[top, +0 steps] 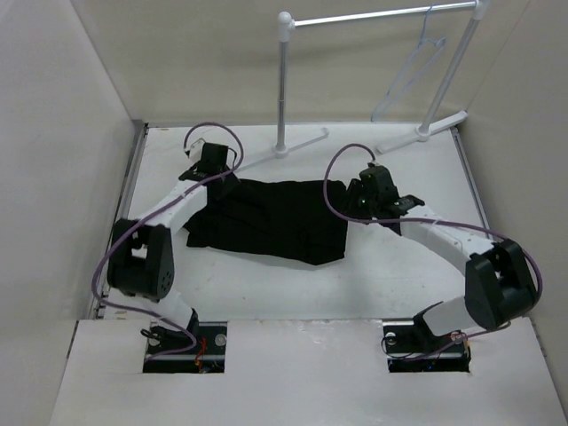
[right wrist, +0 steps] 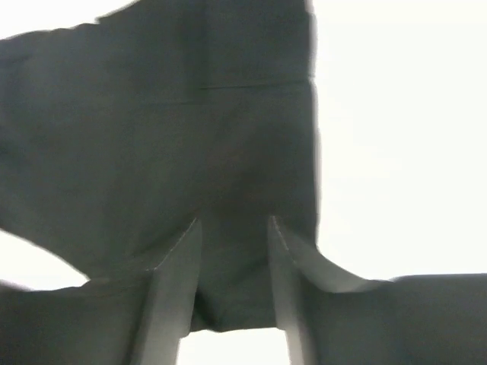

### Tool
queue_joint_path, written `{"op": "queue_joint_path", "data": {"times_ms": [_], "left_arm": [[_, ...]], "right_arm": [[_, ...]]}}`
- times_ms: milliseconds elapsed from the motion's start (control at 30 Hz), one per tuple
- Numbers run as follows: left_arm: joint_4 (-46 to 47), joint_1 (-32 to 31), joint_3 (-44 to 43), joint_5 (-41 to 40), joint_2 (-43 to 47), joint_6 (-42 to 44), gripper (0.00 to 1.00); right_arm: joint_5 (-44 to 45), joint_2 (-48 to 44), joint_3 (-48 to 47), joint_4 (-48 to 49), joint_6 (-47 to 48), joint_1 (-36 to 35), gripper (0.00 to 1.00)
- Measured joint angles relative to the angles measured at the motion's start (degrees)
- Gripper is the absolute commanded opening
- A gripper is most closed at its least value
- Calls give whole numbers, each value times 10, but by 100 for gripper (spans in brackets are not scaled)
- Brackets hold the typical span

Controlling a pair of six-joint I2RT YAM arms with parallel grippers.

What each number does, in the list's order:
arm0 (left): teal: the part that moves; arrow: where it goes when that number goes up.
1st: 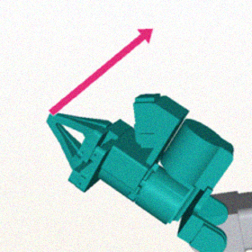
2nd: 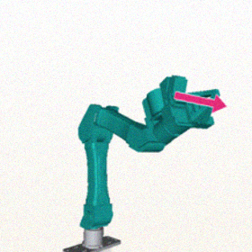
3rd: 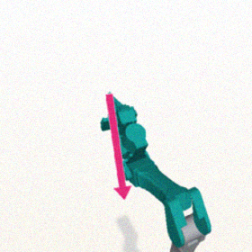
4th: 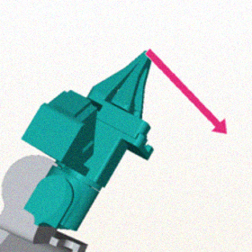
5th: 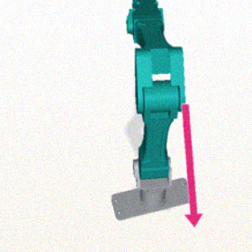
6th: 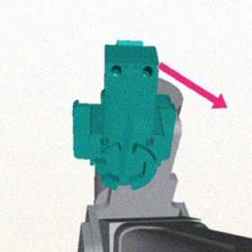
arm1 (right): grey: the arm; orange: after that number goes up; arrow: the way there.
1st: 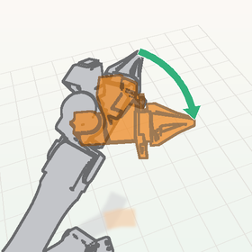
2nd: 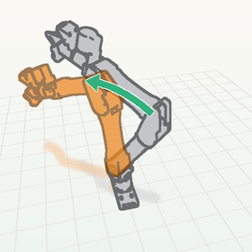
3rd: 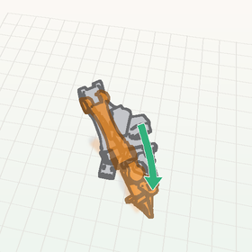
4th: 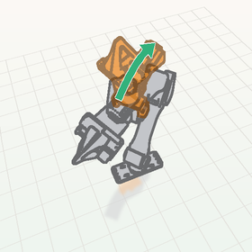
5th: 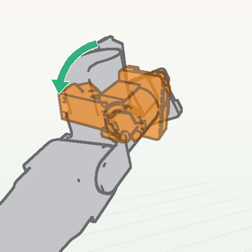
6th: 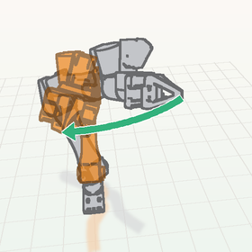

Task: Place the trousers on the hanger
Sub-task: Fold the trousers at the center of the board.

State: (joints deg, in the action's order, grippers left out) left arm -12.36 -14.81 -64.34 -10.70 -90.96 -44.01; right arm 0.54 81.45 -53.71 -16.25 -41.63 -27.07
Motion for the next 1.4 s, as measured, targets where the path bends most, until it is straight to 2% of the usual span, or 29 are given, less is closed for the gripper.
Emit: {"op": "queue_joint_path", "data": {"times_ms": [100,167,333,400,467,533,633,667,733,800,900,967,1000,1100,1200,1267,1400], "left_arm": [[22,23,-5,14,-71,0,31],[28,42,1,17,-98,0,30],[66,78,77,15,-80,-4,30],[79,89,116,13,-46,-4,30],[82,107,165,13,-2,-6,31],[76,127,202,13,39,-7,33],[53,147,223,16,90,-9,39],[50,149,222,16,103,-9,40],[40,146,214,16,130,-11,41],[26,130,191,15,149,-11,41],[19,80,156,9,165,-16,36],[20,26,145,3,170,-24,28],[21,-8,144,2,171,-32,25],[15,-111,144,6,165,-61,20],[21,-184,151,11,153,-84,20],[28,-211,168,12,149,-98,20],[35,-224,216,9,144,-116,20]], "right_arm": [[1,30,36,15,-14,14,62],[-13,46,63,27,-24,15,59],[-70,59,132,97,-64,16,21],[-87,60,150,129,-78,16,14],[-105,60,163,147,-89,16,13],[-122,59,169,158,-95,16,21],[-132,50,172,156,-96,16,50],[-132,40,172,151,-94,16,57],[-128,13,172,132,-86,16,63],[-122,-20,166,105,-74,16,61],[-110,-49,133,72,-54,16,31],[-106,-45,97,67,-47,12,17],[-107,-37,78,68,-43,9,13],[-124,19,9,92,-40,-4,11],[-155,110,-59,136,-47,-11,11],[-174,177,-97,160,-57,-12,10],[-192,289,-140,184,-89,-5,10]]}}
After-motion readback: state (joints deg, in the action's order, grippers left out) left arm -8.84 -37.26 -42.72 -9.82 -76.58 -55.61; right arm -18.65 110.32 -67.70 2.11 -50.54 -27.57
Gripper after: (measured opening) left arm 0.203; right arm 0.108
